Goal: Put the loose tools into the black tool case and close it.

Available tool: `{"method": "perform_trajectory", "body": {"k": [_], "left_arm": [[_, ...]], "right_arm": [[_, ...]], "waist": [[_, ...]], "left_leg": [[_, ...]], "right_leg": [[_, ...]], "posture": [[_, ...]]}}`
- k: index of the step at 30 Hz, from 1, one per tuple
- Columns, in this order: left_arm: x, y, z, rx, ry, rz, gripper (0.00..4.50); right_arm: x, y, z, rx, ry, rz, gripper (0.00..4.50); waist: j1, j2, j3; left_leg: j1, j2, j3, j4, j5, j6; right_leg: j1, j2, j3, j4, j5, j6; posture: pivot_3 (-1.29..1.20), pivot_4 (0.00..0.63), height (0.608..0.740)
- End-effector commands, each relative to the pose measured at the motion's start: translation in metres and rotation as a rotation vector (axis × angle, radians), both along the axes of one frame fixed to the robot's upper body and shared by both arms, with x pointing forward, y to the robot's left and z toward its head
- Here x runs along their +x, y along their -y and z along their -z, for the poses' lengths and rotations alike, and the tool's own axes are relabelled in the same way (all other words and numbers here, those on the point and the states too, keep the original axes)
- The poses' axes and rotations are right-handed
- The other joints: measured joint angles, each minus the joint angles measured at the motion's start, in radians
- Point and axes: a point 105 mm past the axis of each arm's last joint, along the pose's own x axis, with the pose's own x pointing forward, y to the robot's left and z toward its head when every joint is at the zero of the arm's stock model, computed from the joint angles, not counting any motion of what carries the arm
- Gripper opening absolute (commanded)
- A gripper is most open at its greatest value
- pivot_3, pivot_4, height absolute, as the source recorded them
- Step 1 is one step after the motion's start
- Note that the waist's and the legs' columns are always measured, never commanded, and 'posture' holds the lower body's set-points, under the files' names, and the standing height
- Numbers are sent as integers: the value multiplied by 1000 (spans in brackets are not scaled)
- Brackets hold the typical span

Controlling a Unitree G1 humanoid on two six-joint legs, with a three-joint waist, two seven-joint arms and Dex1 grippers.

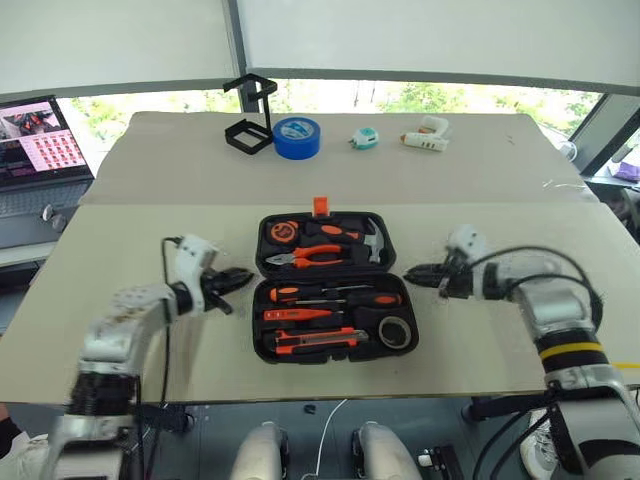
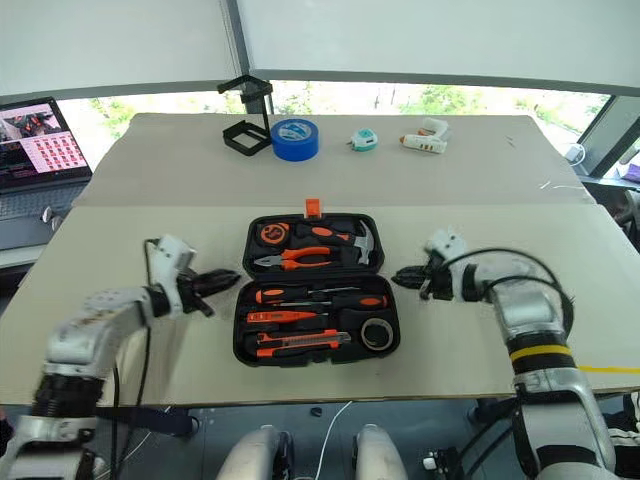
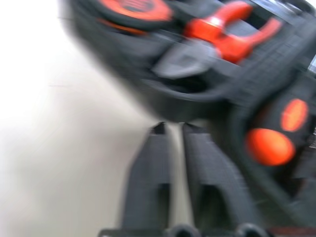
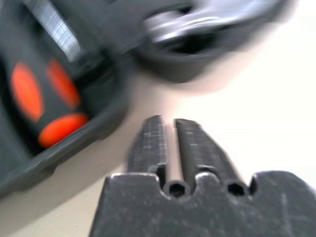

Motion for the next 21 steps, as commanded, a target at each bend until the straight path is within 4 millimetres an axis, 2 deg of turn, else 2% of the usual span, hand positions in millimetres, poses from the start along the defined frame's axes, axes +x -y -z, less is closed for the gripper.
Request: {"method": "perform_trajectory", "body": {"k": [1,2,4,6,8,11,14,17,21], "left_arm": [[-10,-5,-23,-19,-90,46,2153],[-12,-7,-26,-15,-132,49,2595],[-11,-7,-32,5,-205,31,3155],[2,-5,-40,-19,-247,-47,3914],[16,2,-46,-77,-262,-102,4451],[32,22,-49,-155,-285,-119,4451],[41,33,-42,-137,-299,-147,4451],[43,38,-36,-130,-324,-155,4451],[42,35,-31,-106,-340,-178,4451]], "right_arm": [[-4,1,-34,49,-106,27,2100],[-1,1,-40,65,-161,67,2552],[4,3,-47,46,-263,159,3095],[7,-2,-54,31,-324,188,3843],[11,-8,-56,2,-360,211,4428],[27,-21,-58,3,-381,275,4428],[40,-28,-53,-25,-361,306,4428],[48,-33,-47,-20,-370,323,4428],[49,-37,-33,-62,-406,322,4428]], "waist": [[-4,0,0],[-4,0,0],[-6,0,1],[-6,-1,1],[2,-1,1],[2,-1,1],[-4,-1,1],[-6,-1,1],[-6,-1,1]], "left_leg": [[0,0,0,-1,0,0],[0,0,0,-1,0,0],[0,0,0,0,0,1],[0,0,0,0,0,1],[-1,-1,-1,1,0,1],[-2,-2,-2,1,0,1],[-5,-2,-2,2,0,0],[-8,-2,-2,1,1,-2],[-9,-2,-2,1,3,-4]], "right_leg": [[0,0,0,-1,0,0],[0,0,0,-1,0,0],[0,0,0,-1,0,0],[0,0,0,0,0,0],[0,1,0,0,0,0],[0,0,-1,-1,0,0],[-2,0,-1,0,0,2],[-5,0,-1,2,1,2],[-5,0,-1,1,1,2]], "posture": [[0,150,740],[0,150,740],[0,150,740],[0,150,740],[0,150,740],[0,150,740],[0,150,740],[0,150,740],[0,150,740]]}}
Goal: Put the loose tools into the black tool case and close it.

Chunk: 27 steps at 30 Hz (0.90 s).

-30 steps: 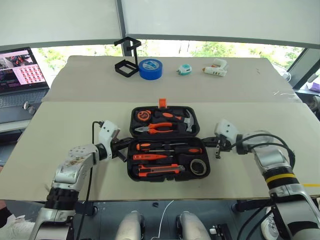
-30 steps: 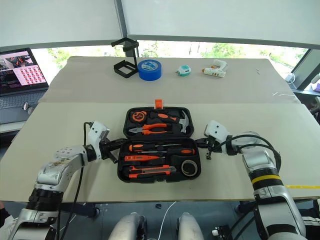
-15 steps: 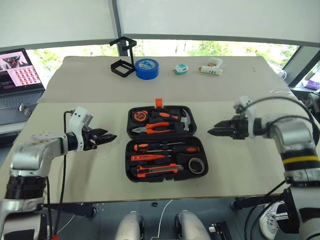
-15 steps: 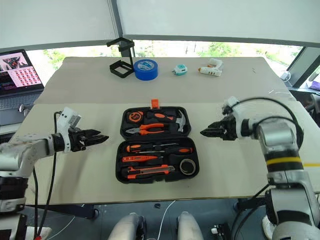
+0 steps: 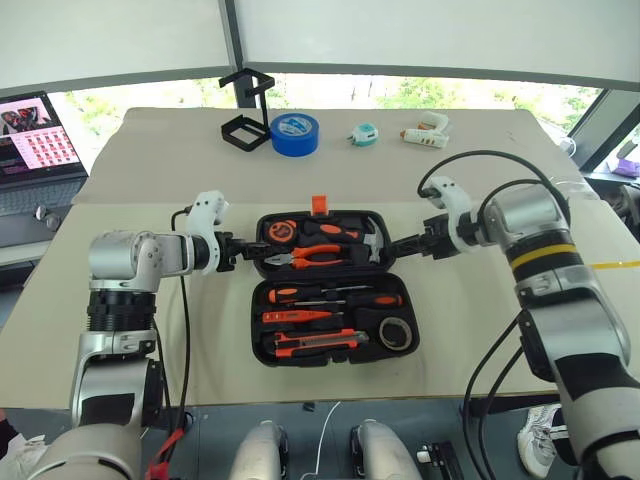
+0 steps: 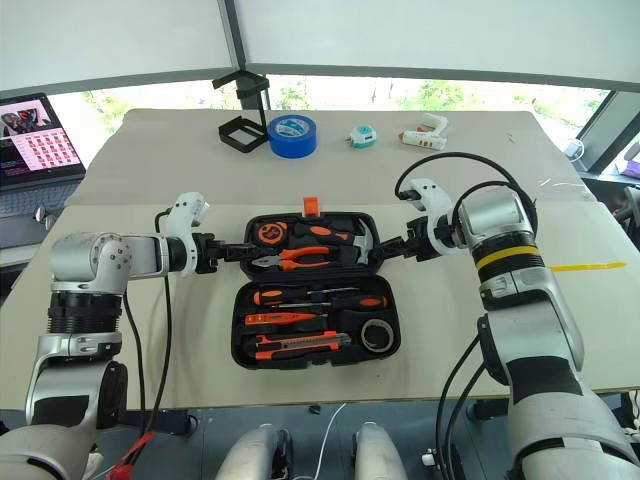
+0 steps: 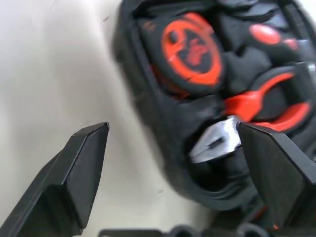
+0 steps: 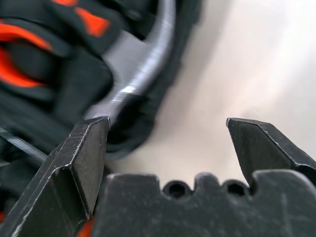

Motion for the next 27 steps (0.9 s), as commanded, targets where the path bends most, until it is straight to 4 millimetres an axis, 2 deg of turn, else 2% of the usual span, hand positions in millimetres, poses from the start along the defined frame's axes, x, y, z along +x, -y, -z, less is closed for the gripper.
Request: {"method": "perform_trajectory", "body": {"k": [1,5,8,12,13,14,15,19,21,23,27], "left_arm": [[3,-1,-9,21,27,-8,4451],[1,-1,-5,18,9,-11,4500],[1,1,1,3,-13,-16,3852],[3,4,16,-57,-63,-53,2386],[4,5,21,-61,-75,-61,2163],[4,6,25,-63,-84,-67,1633],[4,6,29,-69,-89,-74,1316],[3,10,36,-103,-103,-85,60],[3,8,37,-104,-78,-88,60],[4,4,28,-137,1,-99,60],[0,-7,-3,-208,262,-67,60]], "right_arm": [[7,-6,-6,-41,33,-25,4428],[9,-7,4,-80,11,-11,3382],[14,0,10,-125,19,49,2348],[16,7,17,-146,1,111,1021],[16,6,19,-148,-9,111,779],[15,6,20,-147,-15,113,263],[15,5,21,-141,-21,118,16],[17,-1,20,-81,-20,138,0],[21,-11,11,-5,32,109,0],[27,-19,-3,41,152,38,0],[26,-18,-21,6,384,-86,0]], "waist": [[0,0,0],[0,0,0],[0,0,0],[2,-1,-1],[3,-3,-2],[3,-4,-2],[4,-4,-3],[4,-3,-4],[3,-3,-4],[0,-3,-4],[-7,-2,-4]], "left_leg": [[0,0,0,0,0,0],[0,0,0,0,-1,1],[0,0,0,0,-1,1],[4,0,0,1,-2,2],[4,-1,0,1,-2,3],[5,-1,0,2,-1,3],[6,-1,0,2,-1,3],[12,-2,-1,2,0,3],[19,-2,-1,1,0,3],[22,-1,-2,0,0,2],[23,0,-2,-1,0,2]], "right_leg": [[0,0,0,0,0,0],[0,0,0,0,0,0],[1,0,0,0,0,0],[5,-1,-1,-1,1,1],[5,-1,-1,-1,2,2],[6,-1,-1,-2,3,1],[7,-2,-1,-2,3,1],[12,-2,-1,-1,3,1],[17,-2,0,-1,4,1],[20,-2,0,-1,4,1],[20,-2,1,-1,4,1]], "posture": [[0,150,740],[0,150,740],[0,150,740],[0,150,740],[0,150,740],[0,150,740],[0,150,740],[0,150,740],[0,150,740],[0,150,740],[0,150,740]]}}
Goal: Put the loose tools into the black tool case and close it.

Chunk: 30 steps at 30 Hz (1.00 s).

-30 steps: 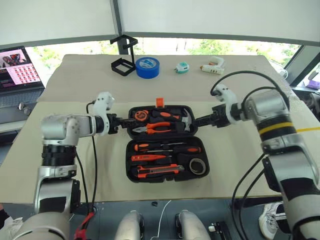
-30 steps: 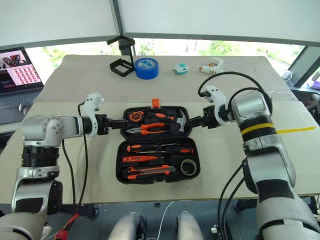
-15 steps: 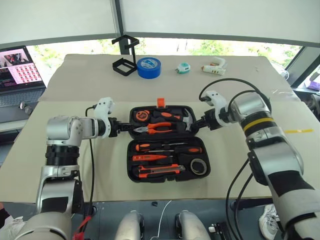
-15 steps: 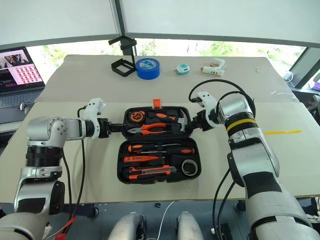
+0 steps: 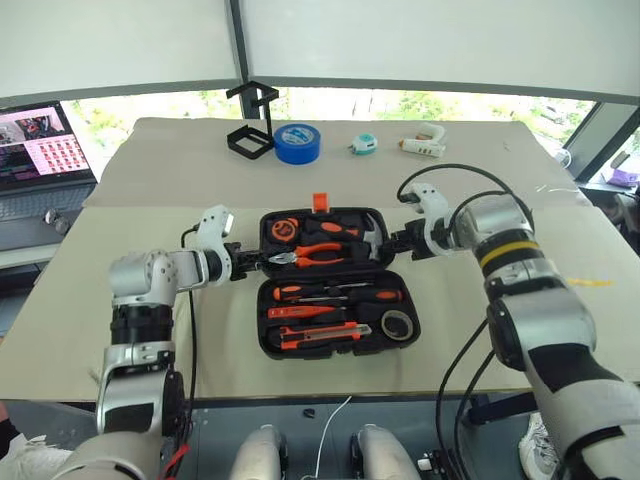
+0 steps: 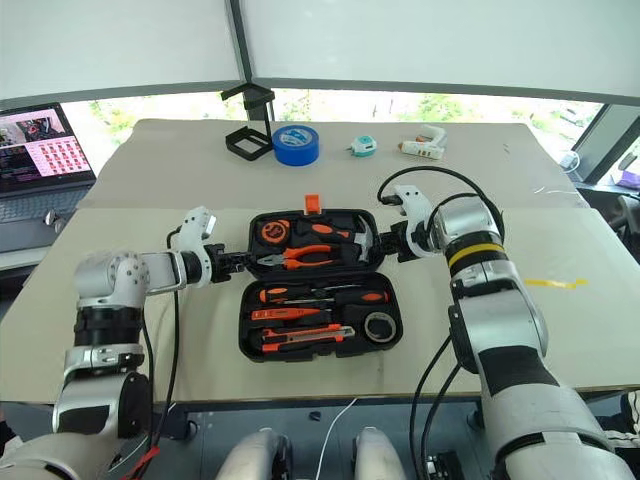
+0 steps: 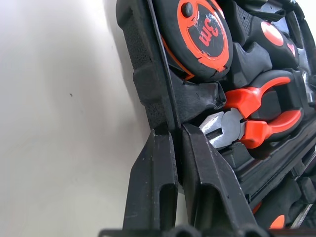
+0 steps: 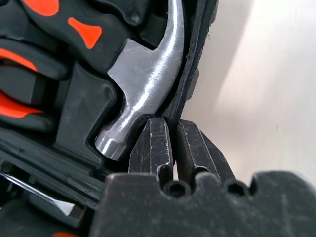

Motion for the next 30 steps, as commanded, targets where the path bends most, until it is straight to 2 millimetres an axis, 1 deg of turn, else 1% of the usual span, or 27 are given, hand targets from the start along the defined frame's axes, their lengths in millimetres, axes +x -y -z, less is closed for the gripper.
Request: {"method": "perform_trajectory", "body": {"k": [1,4,5,6,7,8,9,11,12,14,15,18,20,21,22,23,24,25,26,27,30], "left_arm": [[-5,-16,-37,-34,308,-4,60],[-19,-25,-58,-46,546,12,60],[-23,-28,-59,-43,581,12,60],[-29,-31,-58,-34,611,9,60],[-37,-35,-53,-28,615,9,60],[-47,-40,-46,38,650,21,60],[-55,-44,-39,119,696,37,60],[-67,-46,-27,231,749,75,60],[-74,-48,-20,277,777,77,60],[-85,-48,-6,346,822,104,60],[-90,-48,0,386,840,120,60],[-100,-46,12,410,848,159,60],[-109,-46,23,383,811,160,789],[-114,-49,26,386,800,168,994],[-117,-53,28,398,788,170,1345],[-119,-57,29,415,782,169,1806],[-122,-64,28,410,768,160,2144],[-123,-69,26,404,759,152,2592],[-124,-72,25,401,753,149,2960],[-125,-76,25,404,733,156,3246],[-125,-79,23,381,673,191,3246]], "right_arm": [[1,4,-38,-37,301,-115,0],[-12,4,-48,-80,474,-213,0],[-18,2,-50,-95,530,-259,0],[-29,-2,-56,-99,640,-353,0],[-43,-2,-52,-155,733,-458,0],[-56,5,-41,-224,800,-532,0],[-65,13,-31,-270,841,-550,0],[-74,21,-23,-294,907,-543,0],[-79,25,-19,-342,976,-553,0],[-92,26,-6,-438,1075,-634,0],[-98,26,-1,-467,1122,-665,0],[-104,31,9,-499,1169,-663,0],[-112,41,27,-499,1107,-652,842],[-115,46,31,-509,1091,-645,1022],[-118,52,33,-523,1084,-644,1360],[-119,56,33,-537,1081,-642,1800],[-123,62,33,-541,1071,-641,2114],[-126,66,32,-539,1061,-649,2510],[-129,68,31,-534,1048,-657,2728],[-134,71,31,-524,1032,-663,2734],[-145,76,29,-433,938,-629,2734]], "waist": [[-2,1,1],[-2,1,1],[-2,1,1],[-1,1,1],[0,1,1],[3,0,1],[6,1,1],[4,1,1],[2,1,1],[1,1,1],[1,1,1],[1,1,1],[2,1,0],[2,1,0],[3,1,0],[3,1,1],[3,1,1],[5,1,1],[6,1,1],[9,1,1],[10,1,1]], "left_leg": [[-2,1,0,0,0,0],[-15,1,1,-1,2,-2],[-17,1,1,-1,2,-3],[-19,1,1,-2,2,-3],[-21,1,1,-2,2,-3],[-23,1,2,-2,2,-3],[-24,1,2,-2,1,-2],[-21,1,4,-5,0,-1],[-19,2,6,-6,-1,-2],[-16,2,8,-7,-3,2],[-13,2,9,-7,-3,3],[-6,3,12,-10,-4,3],[-2,3,12,-10,-4,3],[0,3,12,-10,-4,3],[3,4,12,-10,-4,4],[3,5,12,-11,-5,5],[2,4,13,-11,-5,5],[2,4,13,-11,-5,5],[3,4,12,-11,-5,5],[4,4,12,-10,-5,5],[5,4,11,-10,-5,5]], "right_leg": [[-2,0,0,0,0,0],[-18,0,2,1,1,-2],[-19,1,2,1,1,-2],[-21,1,1,1,1,-2],[-22,1,1,1,1,-2],[-24,1,0,1,1,-2],[-24,1,0,1,1,-2],[-22,0,0,-1,1,-1],[-20,0,1,-5,1,-1],[-17,0,1,-8,1,-1],[-15,0,2,-13,1,-1],[-10,0,3,-15,1,-2],[-6,0,3,-15,1,-2],[-4,0,3,-16,1,-2],[0,0,3,-17,1,-2],[1,0,3,-17,0,-2],[0,-1,3,-17,0,-2],[0,-1,3,-17,0,-2],[1,-1,3,-17,0,-2],[2,-1,2,-17,0,-2],[4,-2,2,-17,0,-2]], "posture": [[0,150,740],[0,150,740],[0,150,740],[0,150,740],[0,150,740],[0,150,740],[0,150,740],[0,150,740],[0,150,740],[0,150,740],[0,150,740],[0,150,740],[0,150,740],[0,150,740],[0,150,740],[0,150,740],[0,150,740],[0,150,740],[0,150,740],[0,150,740],[0,150,740]]}}
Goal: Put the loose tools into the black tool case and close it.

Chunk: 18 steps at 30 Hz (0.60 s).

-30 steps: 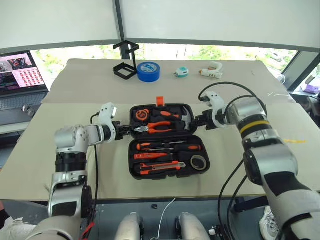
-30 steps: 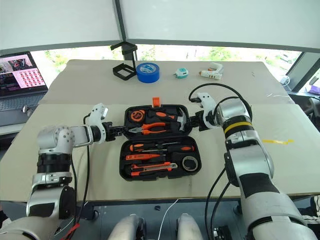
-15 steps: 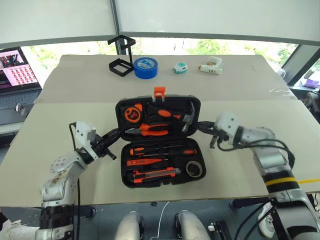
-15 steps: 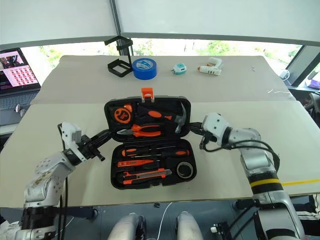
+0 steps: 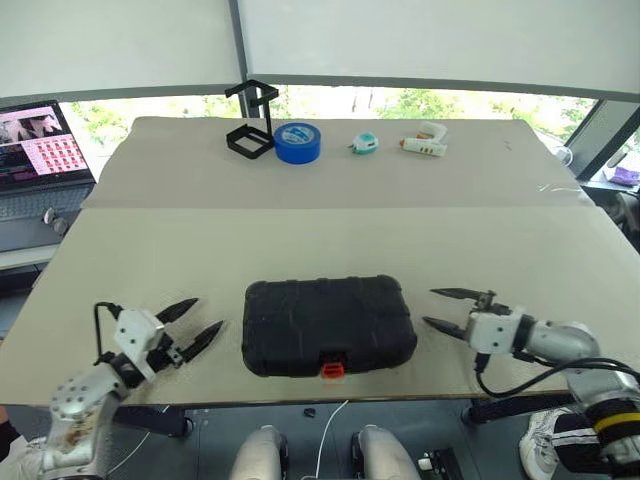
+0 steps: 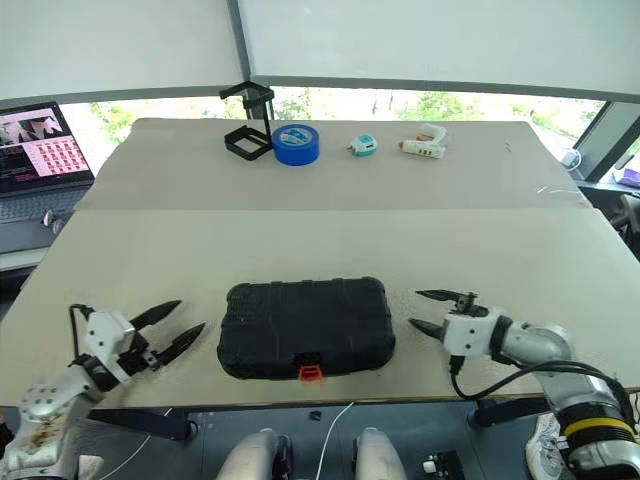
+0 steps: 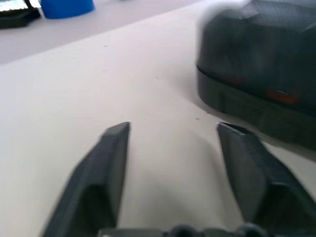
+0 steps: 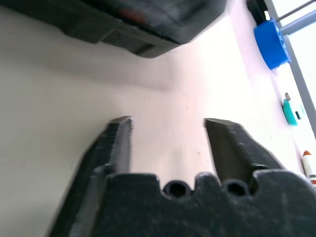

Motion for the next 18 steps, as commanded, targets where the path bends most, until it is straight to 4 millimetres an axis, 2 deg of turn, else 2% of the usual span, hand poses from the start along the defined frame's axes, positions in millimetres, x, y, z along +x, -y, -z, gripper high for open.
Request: {"method": "perform_trajectory", "body": {"k": [1,4,7,10,11,12,14,18], "left_arm": [[2,3,-15,-39,-29,52,3246],[9,13,-21,-52,-82,116,3274],[23,20,-29,-30,-101,154,2522],[42,29,-40,0,-96,183,1415],[50,33,-42,25,-101,197,1085],[56,37,-44,47,-103,212,574],[66,42,-45,77,-121,230,10],[77,51,-36,145,-214,297,10]], "right_arm": [[-13,2,-15,123,-120,11,2734],[-38,-7,-12,181,-341,-36,1943],[-59,-20,-10,149,-489,-101,920],[-72,-38,-6,116,-585,-154,5],[-76,-47,-3,109,-617,-174,0],[-79,-54,-1,99,-641,-194,0],[-84,-64,4,81,-668,-219,0],[-77,-84,10,85,-689,-221,0]], "waist": [[1,0,0],[2,0,0],[3,0,0],[5,0,0],[6,0,0],[7,0,0],[9,0,0],[8,-1,0]], "left_leg": [[0,0,0,0,0,0],[-1,0,-1,0,0,0],[-1,0,-2,0,0,0],[0,0,-2,0,0,0],[-1,0,-2,0,0,0],[-1,0,-2,1,0,0],[-1,-1,-2,1,0,0],[-3,-2,-2,1,0,0]], "right_leg": [[0,0,0,0,0,0],[0,0,0,0,0,0],[0,0,0,0,0,0],[0,1,-1,0,0,0],[0,1,-1,0,0,0],[0,2,-1,0,0,0],[-1,3,-1,0,0,0],[-3,4,-1,0,0,1]], "posture": [[0,150,740],[0,150,740],[0,150,740],[0,150,740],[0,150,740],[0,150,740],[0,150,740],[0,150,740]]}}
